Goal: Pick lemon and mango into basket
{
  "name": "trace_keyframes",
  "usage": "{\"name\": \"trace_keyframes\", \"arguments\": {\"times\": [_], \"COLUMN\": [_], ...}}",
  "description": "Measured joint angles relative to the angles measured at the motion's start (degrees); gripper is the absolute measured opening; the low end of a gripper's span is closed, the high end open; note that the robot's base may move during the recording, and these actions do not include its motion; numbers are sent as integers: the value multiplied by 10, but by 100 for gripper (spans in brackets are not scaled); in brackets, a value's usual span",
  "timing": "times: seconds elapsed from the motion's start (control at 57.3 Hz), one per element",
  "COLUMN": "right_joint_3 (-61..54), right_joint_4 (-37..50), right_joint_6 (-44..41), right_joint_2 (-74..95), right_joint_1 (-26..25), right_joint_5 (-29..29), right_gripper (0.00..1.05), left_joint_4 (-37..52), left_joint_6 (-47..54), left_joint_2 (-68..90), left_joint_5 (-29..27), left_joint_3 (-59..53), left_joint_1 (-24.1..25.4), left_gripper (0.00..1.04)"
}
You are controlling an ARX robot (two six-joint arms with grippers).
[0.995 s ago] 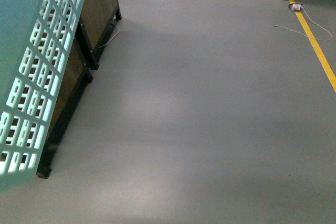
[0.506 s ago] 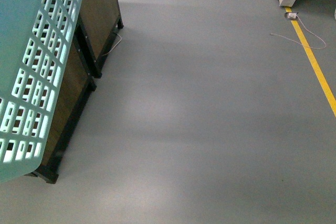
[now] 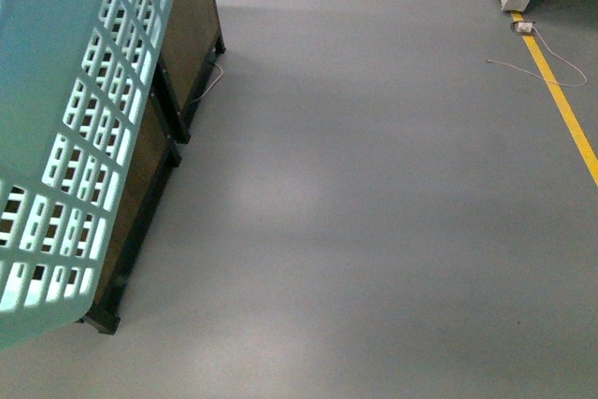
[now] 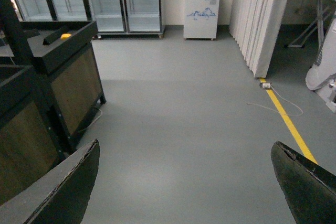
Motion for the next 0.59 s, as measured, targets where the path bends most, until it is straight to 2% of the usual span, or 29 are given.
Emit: {"name": "trace_keyframes", "arguments": {"times": [0.593], "right_joint_3": [0], "right_joint_4": [0], "right_joint_6": [0], "right_joint_2": [0], "right_joint_1": [0], "right_joint_5": [-2], "right_gripper": [96], "left_joint_4": [0], "left_joint_6": [3], "left_joint_2": [0], "left_joint_5": [0], "left_joint_3": [0], "left_joint_1": [1], "left_gripper": [7]}}
